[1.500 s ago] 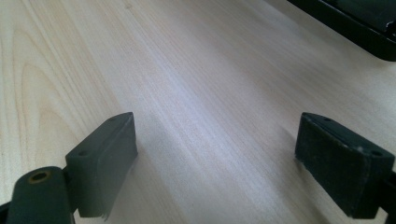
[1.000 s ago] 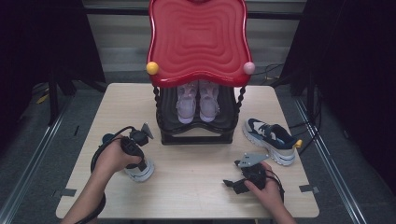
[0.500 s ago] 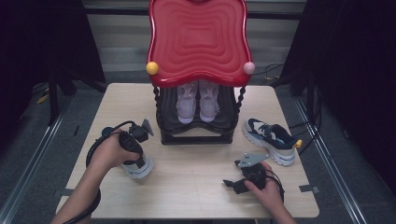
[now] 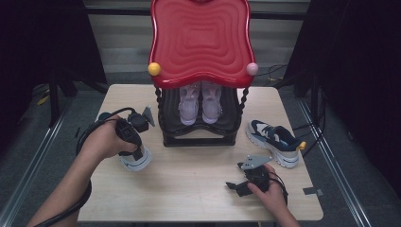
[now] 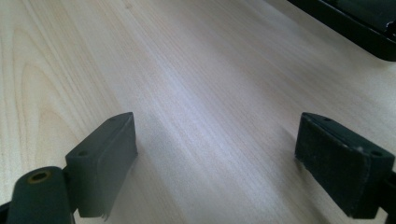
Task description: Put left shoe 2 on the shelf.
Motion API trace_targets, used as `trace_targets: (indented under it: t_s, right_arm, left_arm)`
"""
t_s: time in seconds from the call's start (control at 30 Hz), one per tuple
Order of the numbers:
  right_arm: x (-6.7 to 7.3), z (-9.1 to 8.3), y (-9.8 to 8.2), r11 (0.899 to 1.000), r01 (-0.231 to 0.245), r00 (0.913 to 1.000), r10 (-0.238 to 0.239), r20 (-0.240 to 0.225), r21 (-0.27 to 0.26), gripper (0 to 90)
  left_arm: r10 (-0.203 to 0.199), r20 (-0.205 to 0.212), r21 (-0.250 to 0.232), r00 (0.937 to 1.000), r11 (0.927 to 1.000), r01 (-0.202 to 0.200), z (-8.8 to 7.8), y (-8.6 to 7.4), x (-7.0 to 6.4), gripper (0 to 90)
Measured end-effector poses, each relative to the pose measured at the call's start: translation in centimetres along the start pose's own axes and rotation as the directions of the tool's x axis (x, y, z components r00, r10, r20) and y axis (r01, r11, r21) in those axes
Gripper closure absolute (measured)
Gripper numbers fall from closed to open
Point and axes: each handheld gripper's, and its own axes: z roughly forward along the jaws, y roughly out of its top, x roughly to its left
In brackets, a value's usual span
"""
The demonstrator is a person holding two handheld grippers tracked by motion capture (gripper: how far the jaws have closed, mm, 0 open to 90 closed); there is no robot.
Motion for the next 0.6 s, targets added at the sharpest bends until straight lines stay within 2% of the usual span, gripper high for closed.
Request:
trace_targets:
  t_s: [0.13, 0.43, 0.6]
  right_arm:
    - [0.0, 0.0, 0.0, 1.000, 0.000, 1.0000, 0.000, 0.000, 0.000, 12.3]
    - [0.0, 0.0, 0.0, 1.000, 0.000, 1.0000, 0.000, 0.000, 0.002, 12.3]
    - [0.0, 0.0, 0.0, 1.000, 0.001, 1.0000, -0.001, 0.000, 0.002, 12.3]
  left_arm:
    - [0.029, -0.009, 0.007, 0.9995, 0.9996, -0.029, -2.1, 0.0, -0.2, 75.2]
    - [0.058, -0.026, -0.006, 0.9980, 0.9983, -0.058, -6.4, 0.2, -0.8, 75.1]
    - [0.069, -0.034, -0.012, 0.9971, 0.9975, -0.069, -8.3, 0.3, -1.0, 75.1]
